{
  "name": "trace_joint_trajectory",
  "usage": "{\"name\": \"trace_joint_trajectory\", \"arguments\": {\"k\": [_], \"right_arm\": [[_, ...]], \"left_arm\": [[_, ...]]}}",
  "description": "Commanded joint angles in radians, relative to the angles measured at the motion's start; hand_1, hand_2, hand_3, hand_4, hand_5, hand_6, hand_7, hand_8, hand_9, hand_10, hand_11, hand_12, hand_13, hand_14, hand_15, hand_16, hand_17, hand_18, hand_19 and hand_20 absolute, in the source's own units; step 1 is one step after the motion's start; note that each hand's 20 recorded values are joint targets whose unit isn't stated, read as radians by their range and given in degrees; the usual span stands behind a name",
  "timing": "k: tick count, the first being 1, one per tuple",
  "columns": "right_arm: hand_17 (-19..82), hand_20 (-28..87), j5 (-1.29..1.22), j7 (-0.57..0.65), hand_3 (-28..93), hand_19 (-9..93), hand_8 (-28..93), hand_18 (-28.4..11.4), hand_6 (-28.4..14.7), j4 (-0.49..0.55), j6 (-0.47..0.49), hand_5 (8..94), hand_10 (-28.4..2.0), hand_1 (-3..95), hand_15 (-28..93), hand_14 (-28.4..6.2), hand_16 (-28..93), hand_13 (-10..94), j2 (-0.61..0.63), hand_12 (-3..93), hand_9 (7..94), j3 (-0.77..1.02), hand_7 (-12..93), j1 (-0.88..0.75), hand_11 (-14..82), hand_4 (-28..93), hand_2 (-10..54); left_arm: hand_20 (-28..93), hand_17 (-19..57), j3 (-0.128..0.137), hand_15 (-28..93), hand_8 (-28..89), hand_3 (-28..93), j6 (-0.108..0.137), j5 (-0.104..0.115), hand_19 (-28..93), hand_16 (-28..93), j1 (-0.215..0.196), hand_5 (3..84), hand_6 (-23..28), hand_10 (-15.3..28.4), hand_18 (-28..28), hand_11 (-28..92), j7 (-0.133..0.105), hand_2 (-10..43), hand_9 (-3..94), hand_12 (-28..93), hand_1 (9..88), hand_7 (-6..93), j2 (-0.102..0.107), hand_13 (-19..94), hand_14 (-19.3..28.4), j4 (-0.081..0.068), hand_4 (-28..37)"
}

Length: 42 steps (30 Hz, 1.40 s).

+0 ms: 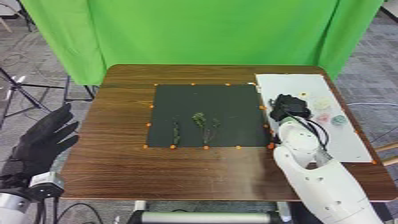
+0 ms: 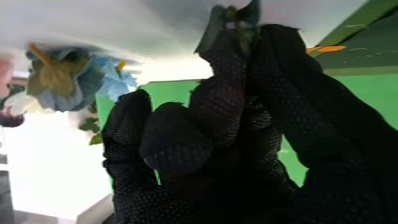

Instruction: Arrange flowers

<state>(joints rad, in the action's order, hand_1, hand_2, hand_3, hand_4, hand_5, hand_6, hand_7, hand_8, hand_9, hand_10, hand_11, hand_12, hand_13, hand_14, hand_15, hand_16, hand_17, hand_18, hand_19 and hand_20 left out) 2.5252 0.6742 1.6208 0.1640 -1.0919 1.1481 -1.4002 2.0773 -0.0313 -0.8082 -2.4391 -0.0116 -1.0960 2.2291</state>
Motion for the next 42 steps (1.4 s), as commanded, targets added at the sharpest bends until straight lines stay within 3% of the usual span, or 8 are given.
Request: {"name": "trace_joint_trajectory", "arguments": {"k": [1, 10, 18, 23, 24, 33, 42], "right_arm": [[27, 48, -0.079, -0.026, 81, 81, 17, -22.1, 2.0, 0.026, -0.060, 70.5, -9.1, 47.3, 82, -7.6, 36, 73, -0.014, 59.3, 77.1, 0.018, 51, -0.092, 54.1, -28, -9.5], [28, 49, -0.162, -0.001, 84, 82, 18, -22.4, 1.4, 0.177, -0.149, 69.2, -9.6, 44.8, 85, -8.1, 36, 73, -0.031, 58.6, 76.5, 0.089, 55, -0.133, 58.6, -26, -9.5], [28, 49, -0.164, 0.014, 84, 83, 19, -22.8, 1.2, 0.285, -0.081, 69.3, -9.8, 44.2, 85, -8.2, 36, 73, -0.082, 58.3, 76.6, 0.075, 55, -0.191, 59.9, -24, -9.5], [29, 49, -0.119, 0.030, 84, 84, 19, -22.9, 1.5, 0.291, -0.046, 69.5, -9.6, 43.4, 86, -7.8, 36, 74, -0.138, 58.0, 77.4, 0.054, 55, -0.213, 60.7, -22, -9.5], [29, 49, -0.105, 0.038, 84, 84, 19, -23.0, 1.5, 0.295, -0.031, 69.7, -9.6, 43.1, 86, -7.7, 36, 74, -0.150, 57.7, 77.5, 0.049, 55, -0.219, 60.8, -22, -9.5], [30, 49, 0.012, 0.050, 83, 85, 19, -23.5, 1.6, 0.289, 0.018, 70.4, -9.4, 43.0, 86, -7.4, 36, 75, -0.245, 56.7, 77.9, 0.012, 55, -0.266, 61.8, -21, -9.5], [31, 48, 0.066, 0.047, 83, 87, 19, -23.8, 1.7, 0.252, 0.023, 72.5, -9.1, 42.9, 86, -7.1, 36, 77, -0.298, 54.6, 79.2, -0.005, 53, -0.257, 62.3, -21, -9.5]], "left_arm": [[9, -12.4, 0.004, 14, -8, 70, 0.000, -0.005, 36, 9, -0.020, 22.1, 0.6, 8.7, 18.7, 8, 0.000, -2.3, 17.8, 22, 23.1, 17.0, -0.011, 13, 11.0, 0.005, -27.2], [9, -12.4, 0.003, 14, -8, 70, -0.001, -0.005, 36, 9, -0.017, 22.1, 0.6, 8.7, 18.7, 8, 0.001, -2.2, 17.8, 22, 23.0, 17.1, -0.013, 13, 11.0, 0.004, -27.1], [8, -12.4, 0.003, 14, -8, 70, -0.002, -0.004, 36, 9, -0.018, 22.0, 0.6, 8.8, 18.7, 8, 0.005, -2.2, 17.8, 22, 23.1, 17.1, -0.010, 13, 10.9, 0.004, -27.1], [8, -12.4, 0.003, 14, -8, 70, -0.010, -0.006, 36, 9, -0.010, 22.0, 0.6, 8.7, 18.7, 8, 0.012, -2.3, 17.8, 22, 23.0, 17.0, -0.010, 13, 10.9, 0.002, -27.2], [8, -12.5, -0.001, 14, -8, 70, -0.003, -0.003, 36, 9, -0.012, 22.0, 0.6, 8.7, 18.7, 8, 0.008, -2.3, 17.8, 22, 23.0, 16.9, -0.001, 13, 10.9, 0.000, -27.1], [8, -12.4, 0.002, 14, -8, 70, -0.010, -0.006, 36, 9, -0.010, 22.0, 0.5, 8.7, 18.6, 8, 0.015, -2.3, 17.8, 22, 23.0, 17.0, -0.007, 13, 11.0, 0.001, -27.3], [9, -12.4, -0.006, 14, -8, 70, -0.009, -0.005, 36, 9, -0.002, 22.0, 0.5, 8.7, 18.7, 8, 0.018, -2.4, 17.8, 22, 23.1, 17.0, 0.001, 13, 11.0, -0.004, -27.2]]}}
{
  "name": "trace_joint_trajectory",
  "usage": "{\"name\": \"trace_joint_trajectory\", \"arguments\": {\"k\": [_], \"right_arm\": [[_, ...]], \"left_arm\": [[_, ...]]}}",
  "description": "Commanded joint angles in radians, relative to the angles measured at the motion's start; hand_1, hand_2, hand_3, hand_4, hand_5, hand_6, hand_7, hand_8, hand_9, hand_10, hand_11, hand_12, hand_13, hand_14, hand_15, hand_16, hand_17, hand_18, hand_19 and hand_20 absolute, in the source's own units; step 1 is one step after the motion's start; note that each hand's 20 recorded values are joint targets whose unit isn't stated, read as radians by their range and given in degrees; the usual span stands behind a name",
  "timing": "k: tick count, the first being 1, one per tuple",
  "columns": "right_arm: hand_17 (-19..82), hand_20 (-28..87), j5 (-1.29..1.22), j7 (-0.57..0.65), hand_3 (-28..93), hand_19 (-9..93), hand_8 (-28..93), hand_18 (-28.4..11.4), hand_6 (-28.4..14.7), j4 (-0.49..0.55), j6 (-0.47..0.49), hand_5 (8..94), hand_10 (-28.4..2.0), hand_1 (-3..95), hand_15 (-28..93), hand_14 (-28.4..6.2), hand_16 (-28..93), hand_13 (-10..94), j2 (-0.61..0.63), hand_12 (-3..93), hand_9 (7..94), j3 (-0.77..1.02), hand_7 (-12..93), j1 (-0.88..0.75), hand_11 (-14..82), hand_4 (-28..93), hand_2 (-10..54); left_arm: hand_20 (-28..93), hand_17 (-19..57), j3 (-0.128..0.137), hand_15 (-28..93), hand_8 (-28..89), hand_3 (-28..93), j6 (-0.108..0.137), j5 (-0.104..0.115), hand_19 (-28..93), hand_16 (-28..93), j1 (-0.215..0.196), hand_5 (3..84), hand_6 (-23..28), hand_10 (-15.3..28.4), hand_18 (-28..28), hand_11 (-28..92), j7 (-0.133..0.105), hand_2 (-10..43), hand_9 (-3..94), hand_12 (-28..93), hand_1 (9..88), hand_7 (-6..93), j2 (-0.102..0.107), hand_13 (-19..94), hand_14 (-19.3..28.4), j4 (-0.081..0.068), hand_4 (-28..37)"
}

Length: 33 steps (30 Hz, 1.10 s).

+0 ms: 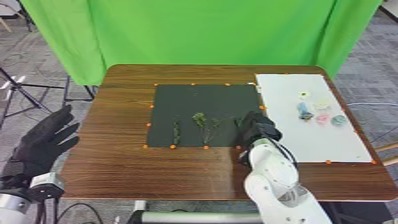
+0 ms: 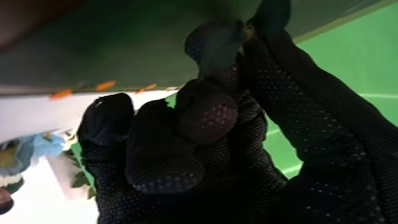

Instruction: Arrange flowers

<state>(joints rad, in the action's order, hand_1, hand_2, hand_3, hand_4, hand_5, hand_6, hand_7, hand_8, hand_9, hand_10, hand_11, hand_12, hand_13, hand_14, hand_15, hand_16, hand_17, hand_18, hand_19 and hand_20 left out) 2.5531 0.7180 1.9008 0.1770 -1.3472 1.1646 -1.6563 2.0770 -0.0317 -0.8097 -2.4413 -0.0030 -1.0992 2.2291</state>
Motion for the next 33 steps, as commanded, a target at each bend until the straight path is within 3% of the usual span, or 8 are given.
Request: {"name": "trace_joint_trajectory", "arguments": {"k": [1, 13, 19, 21, 29, 33], "right_arm": [[31, 48, 0.049, -0.001, 83, 87, 19, -23.7, 1.7, -0.037, 0.005, 72.5, -9.1, 42.9, 86, -7.1, 36, 77, -0.049, 54.5, 79.2, -0.022, 53, 0.001, 62.4, -21, -9.5], [31, 47, 0.082, 0.000, 83, 87, 19, -23.7, 1.6, -0.103, -0.021, 72.7, -9.1, 43.1, 85, -7.2, 37, 76, -0.069, 53.8, 78.8, -0.031, 52, 0.029, 62.5, -22, -9.5], [30, 47, 0.085, -0.005, 82, 86, 18, -23.5, 1.4, -0.095, 0.015, 71.4, -9.5, 42.6, 85, -7.3, 37, 75, -0.067, 54.3, 77.5, -0.021, 51, 0.017, 61.3, -23, -9.5], [29, 47, 0.081, -0.007, 82, 85, 17, -23.3, 0.5, -0.093, 0.023, 69.8, -10.3, 40.5, 84, -7.9, 38, 74, -0.067, 56.7, 74.5, -0.016, 50, 0.011, 58.9, -23, -9.5], [26, 47, 0.071, -0.009, 79, 84, 16, -23.6, -1.3, -0.079, 0.062, 67.2, -12.2, 32.8, 83, -9.0, 37, 70, -0.069, 49.6, 71.1, -0.004, 47, 0.002, 61.5, -24, -9.5], [26, 48, 0.072, -0.008, 80, 83, 7, -23.7, -1.8, -0.077, 0.064, 67.3, -12.5, 28.8, 83, -9.4, 37, 70, -0.068, 48.5, 70.4, -0.003, 47, 0.001, 61.8, -26, -9.5]], "left_arm": [[9, -12.5, -0.006, 14, -8, 70, -0.010, -0.004, 36, 9, 0.000, 22.0, 0.5, 8.7, 18.7, 8, 0.009, -2.4, 17.8, 22, 23.1, 17.1, 0.004, 13, 11.0, -0.004, -27.2], [9, -12.5, -0.010, 14, -8, 70, -0.013, -0.005, 36, 9, 0.007, 22.0, 0.6, 8.7, 18.7, 8, 0.014, -2.4, 17.8, 22, 23.0, 17.1, 0.005, 13, 11.1, -0.006, -27.2], [9, -12.5, -0.009, 14, -8, 70, -0.010, -0.002, 36, 9, 0.003, 22.0, 0.6, 8.7, 18.7, 8, 0.011, -2.2, 17.8, 22, 23.2, 16.8, 0.008, 13, 11.0, -0.006, -27.2], [8, -12.5, -0.009, 14, -8, 70, -0.011, -0.003, 36, 9, 0.003, 22.0, 0.5, 8.7, 18.7, 8, 0.012, -2.3, 17.8, 22, 23.2, 16.9, 0.006, 13, 11.0, -0.006, -27.1], [9, -12.5, -0.009, 14, -8, 70, -0.011, -0.003, 36, 9, 0.008, 22.0, 0.6, 8.7, 18.7, 8, 0.014, -2.2, 17.8, 22, 23.2, 16.9, 0.006, 13, 11.0, -0.007, -27.1], [8, -12.5, -0.009, 14, -8, 70, -0.014, -0.004, 36, 9, 0.010, 22.0, 0.6, 8.7, 18.7, 8, 0.016, -2.3, 17.8, 22, 23.1, 16.9, 0.007, 13, 11.0, -0.008, -27.1]]}}
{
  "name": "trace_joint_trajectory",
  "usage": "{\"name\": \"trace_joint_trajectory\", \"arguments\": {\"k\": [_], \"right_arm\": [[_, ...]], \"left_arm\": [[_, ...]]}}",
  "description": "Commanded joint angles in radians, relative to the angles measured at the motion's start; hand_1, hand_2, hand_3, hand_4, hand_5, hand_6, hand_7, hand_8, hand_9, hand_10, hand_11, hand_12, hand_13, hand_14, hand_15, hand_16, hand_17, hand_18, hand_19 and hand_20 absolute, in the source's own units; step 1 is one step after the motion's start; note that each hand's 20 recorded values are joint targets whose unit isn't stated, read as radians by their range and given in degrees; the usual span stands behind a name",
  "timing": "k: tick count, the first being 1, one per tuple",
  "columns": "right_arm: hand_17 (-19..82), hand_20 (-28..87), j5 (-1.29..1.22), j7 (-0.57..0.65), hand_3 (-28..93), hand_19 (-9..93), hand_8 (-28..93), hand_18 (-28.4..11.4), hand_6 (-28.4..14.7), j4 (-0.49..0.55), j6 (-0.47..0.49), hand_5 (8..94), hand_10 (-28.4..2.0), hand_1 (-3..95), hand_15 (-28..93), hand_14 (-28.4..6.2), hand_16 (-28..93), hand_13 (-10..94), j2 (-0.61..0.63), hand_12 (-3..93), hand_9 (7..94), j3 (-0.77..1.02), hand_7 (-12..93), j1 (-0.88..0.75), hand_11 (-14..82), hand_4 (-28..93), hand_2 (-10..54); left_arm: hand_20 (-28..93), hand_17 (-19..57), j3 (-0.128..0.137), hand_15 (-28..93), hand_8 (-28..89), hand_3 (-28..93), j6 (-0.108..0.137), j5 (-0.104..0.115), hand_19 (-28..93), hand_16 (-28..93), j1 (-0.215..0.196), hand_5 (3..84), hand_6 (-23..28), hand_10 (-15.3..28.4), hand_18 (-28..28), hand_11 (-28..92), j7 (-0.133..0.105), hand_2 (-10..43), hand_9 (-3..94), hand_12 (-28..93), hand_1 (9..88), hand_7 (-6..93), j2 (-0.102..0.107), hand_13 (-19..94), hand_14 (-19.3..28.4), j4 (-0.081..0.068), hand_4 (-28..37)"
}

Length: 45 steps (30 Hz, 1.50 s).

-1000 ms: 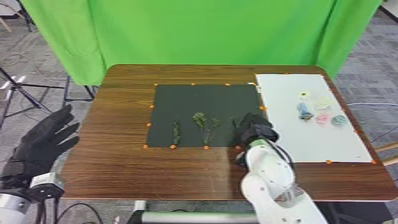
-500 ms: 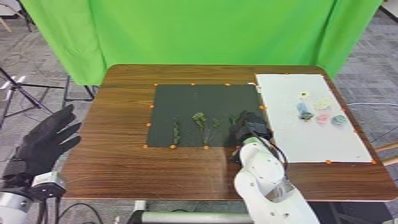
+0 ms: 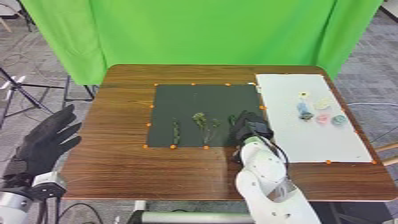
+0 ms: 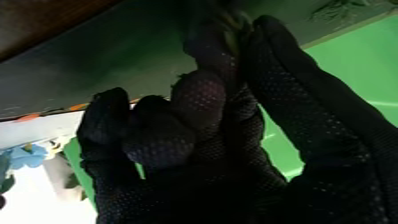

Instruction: Arrange flowers

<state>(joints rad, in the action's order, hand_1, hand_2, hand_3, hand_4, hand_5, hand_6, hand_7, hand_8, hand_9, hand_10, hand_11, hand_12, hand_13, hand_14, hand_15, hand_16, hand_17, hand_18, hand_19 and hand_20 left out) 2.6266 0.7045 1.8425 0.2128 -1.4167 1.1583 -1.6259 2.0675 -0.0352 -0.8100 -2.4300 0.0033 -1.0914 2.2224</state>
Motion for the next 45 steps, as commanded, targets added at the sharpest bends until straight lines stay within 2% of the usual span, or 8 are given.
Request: {"name": "trace_joint_trajectory", "arguments": {"k": [1, 4, 14, 23, 28, 33, 34, 45], "right_arm": [[26, 48, 0.003, 0.004, 80, 83, 0, -23.7, -1.8, -0.014, 0.029, 67.4, -12.6, 28.2, 83, -9.4, 37, 70, 0.003, 48.5, 70.4, 0.005, 48, -0.034, 61.7, -26, -9.5], [25, 49, 0.017, 0.004, 79, 83, -13, -23.8, -2.2, -0.015, 0.030, 67.2, -12.8, 25.5, 83, -9.7, 37, 69, 0.006, 48.6, 69.8, 0.007, 50, -0.030, 61.7, -25, -9.5], [24, 49, -0.008, 0.034, 78, 81, -13, -24.0, -3.4, 0.030, 0.036, 65.0, -13.7, 23.0, 83, -10.0, 37, 67, 0.032, 48.6, 67.1, 0.038, 48, -0.038, 61.3, -26, -9.5], [23, 49, -0.067, 0.067, 78, 81, -14, -24.6, -4.7, 0.106, -0.068, 57.2, -14.6, 22.4, 83, -11.6, 36, 62, 0.178, 48.6, 59.6, 0.113, 46, -0.008, 62.1, -25, -9.5], [17, 50, -0.048, 0.031, 81, 76, -13, -24.4, -6.0, 0.103, -0.140, 50.0, -17.5, 24.5, 81, -13.2, 31, 54, 0.292, 38.1, 50.8, 0.173, 38, -0.020, 53.5, -26, -9.5], [14, 50, 0.007, 0.013, 84, 73, -14, -23.2, -5.9, 0.061, -0.206, 43.2, -15.6, 28.4, 77, -12.5, 26, 48, 0.373, 30.3, 44.8, 0.200, 37, -0.051, 43.6, -28, -9.5], [13, 50, 0.020, 0.008, 85, 73, -14, -23.0, -5.9, 0.056, -0.165, 42.5, -15.0, 29.1, 77, -12.3, 26, 47, 0.370, 29.1, 44.1, 0.215, 36, -0.055, 41.3, -28, -9.5], [12, 50, -0.008, -0.057, 86, 71, -15, -22.1, -4.6, -0.092, -0.155, 41.6, -12.3, 30.1, 75, -11.2, 23, 46, 0.429, 25.6, 44.9, 0.194, 38, -0.023, 33.9, -28, -9.5]], "left_arm": [[8, -12.5, 0.001, 14, -8, 70, -0.010, -0.004, 36, 9, -0.004, 22.0, 0.6, 8.7, 18.7, 8, 0.008, -2.3, 17.8, 22, 23.1, 16.9, -0.002, 13, 11.0, 0.000, -27.1], [8, -12.5, 0.002, 14, -8, 70, -0.006, 0.000, 36, 9, -0.008, 22.0, 0.5, 8.7, 18.7, 8, 0.002, -2.3, 17.8, 22, 23.0, 16.9, 0.002, 13, 11.0, -0.001, -27.0], [8, -12.5, 0.006, 14, -8, 70, -0.009, -0.005, 36, 9, -0.009, 22.0, 0.6, 8.7, 18.6, 8, 0.004, -2.3, 17.8, 22, 23.1, 16.9, -0.008, 13, 11.0, 0.003, -27.2], [9, -12.5, 0.008, 14, -8, 70, -0.011, -0.007, 36, 9, -0.012, 22.0, 0.6, 8.7, 18.7, 8, -0.001, -2.2, 17.8, 22, 23.2, 17.1, -0.013, 13, 10.9, 0.004, -27.1], [8, -12.5, 0.011, 14, -8, 70, -0.007, -0.007, 36, 9, -0.017, 22.0, 0.6, 8.7, 18.7, 8, -0.007, -2.2, 17.8, 22, 23.2, 17.1, -0.013, 13, 11.0, 0.006, -27.1], [8, -12.5, 0.014, 14, -8, 70, -0.008, -0.007, 36, 9, -0.021, 22.0, 0.6, 8.7, 18.7, 8, -0.008, -2.3, 17.8, 22, 23.1, 16.9, -0.015, 13, 11.0, 0.006, -26.9], [8, -12.5, 0.013, 14, -8, 70, -0.007, -0.006, 36, 9, -0.021, 22.0, 0.6, 8.7, 18.6, 8, -0.008, -2.3, 17.8, 22, 23.2, 16.9, -0.014, 13, 11.0, 0.007, -27.0], [8, -12.4, 0.011, 14, -8, 70, -0.014, -0.007, 36, 9, -0.011, 22.0, 0.6, 8.7, 18.6, 8, -0.009, -2.3, 17.8, 22, 23.2, 16.9, -0.006, 13, 11.0, 0.000, -27.1]]}}
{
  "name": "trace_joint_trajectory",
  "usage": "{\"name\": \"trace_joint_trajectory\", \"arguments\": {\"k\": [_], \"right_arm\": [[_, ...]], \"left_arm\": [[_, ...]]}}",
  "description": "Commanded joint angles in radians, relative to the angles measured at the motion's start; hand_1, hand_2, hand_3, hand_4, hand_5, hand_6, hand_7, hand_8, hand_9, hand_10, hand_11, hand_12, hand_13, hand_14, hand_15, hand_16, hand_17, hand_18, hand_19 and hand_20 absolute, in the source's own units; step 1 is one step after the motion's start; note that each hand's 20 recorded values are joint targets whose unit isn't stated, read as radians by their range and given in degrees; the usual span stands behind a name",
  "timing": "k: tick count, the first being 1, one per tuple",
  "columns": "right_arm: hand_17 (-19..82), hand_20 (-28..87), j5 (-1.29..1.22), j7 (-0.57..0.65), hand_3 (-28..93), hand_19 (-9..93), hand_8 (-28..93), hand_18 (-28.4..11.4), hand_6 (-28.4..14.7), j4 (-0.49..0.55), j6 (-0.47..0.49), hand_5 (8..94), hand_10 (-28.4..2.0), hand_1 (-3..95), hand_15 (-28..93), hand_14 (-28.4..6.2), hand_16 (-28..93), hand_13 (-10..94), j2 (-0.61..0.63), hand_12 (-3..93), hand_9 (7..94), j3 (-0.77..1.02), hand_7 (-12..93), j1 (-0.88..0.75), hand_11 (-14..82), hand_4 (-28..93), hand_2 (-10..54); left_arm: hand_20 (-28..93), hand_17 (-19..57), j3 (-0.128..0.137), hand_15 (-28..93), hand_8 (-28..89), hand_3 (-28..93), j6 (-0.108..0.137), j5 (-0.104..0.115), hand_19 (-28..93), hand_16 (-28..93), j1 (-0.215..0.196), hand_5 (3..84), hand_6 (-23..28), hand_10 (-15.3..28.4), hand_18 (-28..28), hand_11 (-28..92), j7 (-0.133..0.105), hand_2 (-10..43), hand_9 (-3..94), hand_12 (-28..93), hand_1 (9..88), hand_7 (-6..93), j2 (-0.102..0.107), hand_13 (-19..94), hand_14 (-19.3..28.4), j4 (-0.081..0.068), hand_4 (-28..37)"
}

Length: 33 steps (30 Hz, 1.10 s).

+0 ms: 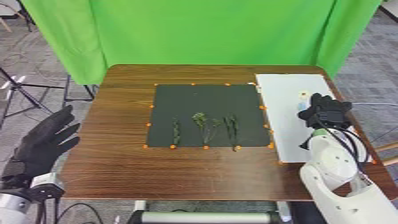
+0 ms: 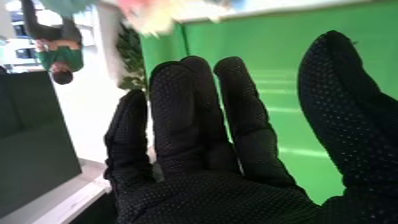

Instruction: Arrange flowers

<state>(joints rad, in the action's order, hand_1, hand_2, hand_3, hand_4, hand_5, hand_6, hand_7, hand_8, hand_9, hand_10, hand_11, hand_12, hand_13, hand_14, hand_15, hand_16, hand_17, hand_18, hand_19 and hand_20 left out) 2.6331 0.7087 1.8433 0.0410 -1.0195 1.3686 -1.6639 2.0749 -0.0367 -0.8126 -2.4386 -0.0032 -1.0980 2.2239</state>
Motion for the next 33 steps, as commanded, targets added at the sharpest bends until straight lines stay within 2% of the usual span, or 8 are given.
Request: {"name": "trace_joint_trajectory", "arguments": {"k": [1, 9, 13, 15, 17, 20, 25, 33], "right_arm": [[12, 50, -0.007, -0.062, 86, 71, -15, -22.0, -4.6, -0.108, -0.005, 41.2, -11.9, 30.1, 75, -11.0, 23, 46, 0.041, 25.2, 44.9, -0.028, 38, 0.020, 32.7, -28, -9.5], [12, 51, 0.037, -0.076, 86, 71, -14, -21.3, -5.4, -0.173, -0.088, 36.7, -11.3, 30.0, 76, -10.1, 22, 47, 0.057, 23.9, 42.2, -0.067, 35, 0.043, 27.6, -28, -9.5], [15, 51, 0.039, -0.088, 86, 73, -18, -20.8, -0.9, -0.188, -0.146, 48.1, -9.5, 35.1, 75, -7.5, 25, 55, 0.053, 26.6, 55.4, -0.078, 44, 0.048, 40.5, -28, -9.5], [17, 50, 0.025, -0.112, 80, 73, 1, -20.4, 2.0, -0.182, -0.139, 55.4, -7.2, 44.3, 74, -6.6, 28, 61, 0.055, 45.9, 68.0, -0.078, 54, 0.044, 31.5, -28, -9.5], [19, 50, 0.004, -0.131, 79, 74, 5, -20.2, 2.9, -0.173, -0.101, 59.6, -6.7, 46.8, 75, -6.2, 30, 65, 0.051, 52.1, 73.1, -0.071, 56, 0.042, 28.2, -28, -9.5], [19, 50, -0.003, -0.145, 78, 74, 5, -20.1, 2.9, -0.171, -0.081, 63.1, -6.6, 48.6, 75, -6.0, 30, 67, 0.049, 54.7, 76.5, -0.070, 56, 0.041, 30.5, -28, -9.5], [22, 50, -0.013, -0.155, 79, 75, 7, -20.0, 2.4, -0.124, -0.124, 67.6, -5.3, 49.4, 75, -4.8, 31, 71, 0.049, 56.0, 80.5, -0.058, 52, 0.031, 29.9, -28, -9.5], [22, 50, -0.046, -0.230, 80, 75, 9, -20.1, 2.1, -0.003, -0.172, 68.5, -5.6, 49.1, 75, -5.0, 32, 71, 0.022, 57.1, 81.4, -0.173, 51, 0.143, 29.4, -28, -9.5]], "left_arm": [[8, -12.4, 0.004, 14, -8, 70, -0.012, -0.004, 36, 9, -0.002, 22.0, 0.6, 8.7, 18.6, 8, -0.001, -2.3, 17.8, 22, 23.2, 16.9, 0.000, 13, 11.0, 0.000, -27.1], [8, -12.5, 0.005, 14, -8, 70, -0.012, -0.003, 36, 9, -0.003, 22.0, 0.6, 8.7, 18.6, 8, -0.001, -2.3, 17.8, 22, 23.2, 16.9, 0.003, 13, 11.0, -0.001, -27.1], [9, -12.5, 0.007, 14, -8, 70, -0.011, -0.004, 36, 9, -0.006, 22.1, 0.6, 8.7, 18.6, 8, -0.003, -2.3, 17.8, 22, 23.2, 17.0, 0.002, 13, 11.0, 0.001, -27.1], [9, -12.5, 0.007, 14, -8, 70, -0.010, -0.003, 36, 9, -0.008, 22.1, 0.6, 8.7, 18.6, 8, -0.004, -2.2, 17.8, 22, 23.3, 17.1, 0.001, 13, 11.0, 0.001, -27.1], [9, -12.5, 0.007, 14, -8, 70, -0.010, -0.004, 36, 9, -0.007, 22.0, 0.6, 8.7, 18.7, 8, -0.002, -2.2, 17.8, 22, 23.3, 17.1, 0.000, 13, 11.0, 0.001, -27.1], [9, -12.5, 0.007, 14, -8, 70, -0.011, -0.004, 36, 9, -0.009, 22.0, 0.6, 8.8, 18.7, 8, -0.003, -2.2, 17.8, 22, 23.3, 17.2, -0.003, 13, 11.0, 0.002, -27.1], [8, -12.5, 0.010, 14, -8, 70, -0.004, -0.004, 36, 9, -0.010, 22.1, 0.6, 8.7, 18.6, 8, -0.008, -2.2, 17.8, 22, 23.3, 17.0, -0.001, 13, 11.1, 0.005, -27.1], [9, -12.5, 0.065, 14, -8, 70, -0.008, 0.002, 36, 9, -0.030, 22.0, 0.5, 8.8, 18.7, 8, -0.005, -2.2, 17.8, 22, 23.3, 17.2, 0.027, 13, 11.0, 0.017, -27.1]]}}
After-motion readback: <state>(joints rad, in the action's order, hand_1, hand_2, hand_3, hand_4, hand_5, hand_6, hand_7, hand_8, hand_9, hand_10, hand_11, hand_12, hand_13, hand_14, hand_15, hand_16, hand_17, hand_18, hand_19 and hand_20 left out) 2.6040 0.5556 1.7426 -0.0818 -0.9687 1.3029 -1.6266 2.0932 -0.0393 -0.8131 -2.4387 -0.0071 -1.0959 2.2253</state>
